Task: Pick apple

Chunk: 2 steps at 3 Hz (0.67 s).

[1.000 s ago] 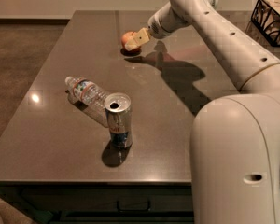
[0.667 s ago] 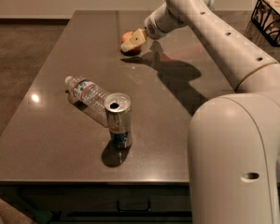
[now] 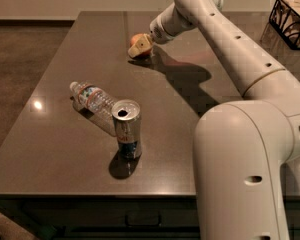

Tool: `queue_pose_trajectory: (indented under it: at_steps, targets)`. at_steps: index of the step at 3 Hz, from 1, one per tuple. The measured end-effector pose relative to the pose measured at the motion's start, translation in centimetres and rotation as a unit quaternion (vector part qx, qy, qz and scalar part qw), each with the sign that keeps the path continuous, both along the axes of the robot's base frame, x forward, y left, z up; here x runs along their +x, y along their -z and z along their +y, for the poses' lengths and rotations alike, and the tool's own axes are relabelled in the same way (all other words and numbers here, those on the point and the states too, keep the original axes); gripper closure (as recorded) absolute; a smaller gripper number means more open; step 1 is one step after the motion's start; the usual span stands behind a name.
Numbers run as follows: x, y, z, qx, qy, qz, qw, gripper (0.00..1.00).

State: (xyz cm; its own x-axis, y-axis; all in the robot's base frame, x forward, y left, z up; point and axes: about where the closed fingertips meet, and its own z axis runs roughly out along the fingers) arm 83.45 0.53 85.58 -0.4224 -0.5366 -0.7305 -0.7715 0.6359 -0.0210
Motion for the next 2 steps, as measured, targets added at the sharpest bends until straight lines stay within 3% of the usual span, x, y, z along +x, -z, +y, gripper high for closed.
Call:
queue_pose_trajectory:
  at_steps: [2]
  targets:
    - [-0.64, -0.53, 0.06, 0.011, -0.020, 0.002, 0.9997, 0.69]
